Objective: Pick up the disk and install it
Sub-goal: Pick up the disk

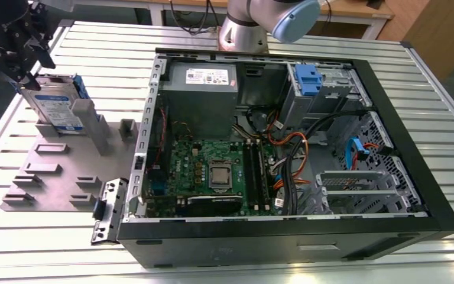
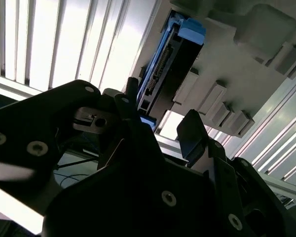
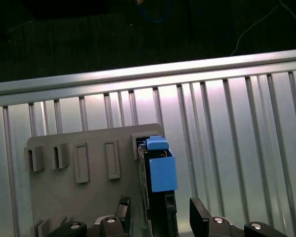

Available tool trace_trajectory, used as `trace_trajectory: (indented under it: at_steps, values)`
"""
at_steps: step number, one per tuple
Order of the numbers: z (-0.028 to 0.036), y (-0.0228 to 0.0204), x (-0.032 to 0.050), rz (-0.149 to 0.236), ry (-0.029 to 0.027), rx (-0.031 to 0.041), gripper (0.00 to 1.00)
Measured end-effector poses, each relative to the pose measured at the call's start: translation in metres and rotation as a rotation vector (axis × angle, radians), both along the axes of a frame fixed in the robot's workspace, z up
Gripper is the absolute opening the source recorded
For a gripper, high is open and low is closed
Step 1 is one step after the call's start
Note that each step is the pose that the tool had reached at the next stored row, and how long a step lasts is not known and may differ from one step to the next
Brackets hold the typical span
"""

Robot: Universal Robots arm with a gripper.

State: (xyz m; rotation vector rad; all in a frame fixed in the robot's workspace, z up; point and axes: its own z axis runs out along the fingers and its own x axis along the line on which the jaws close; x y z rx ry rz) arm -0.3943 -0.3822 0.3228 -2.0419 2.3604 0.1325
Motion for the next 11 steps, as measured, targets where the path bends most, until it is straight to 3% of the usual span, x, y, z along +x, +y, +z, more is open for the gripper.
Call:
trace_trajectory:
  at_steps: [8, 11]
  values:
    - [-0.0144, 0.0014, -0.0005, 0.029, 0.0000, 0.0000, 0.59]
    - [-0.0169, 0.0019, 0.0000, 0.035, 0.0002, -0.0001, 0.59]
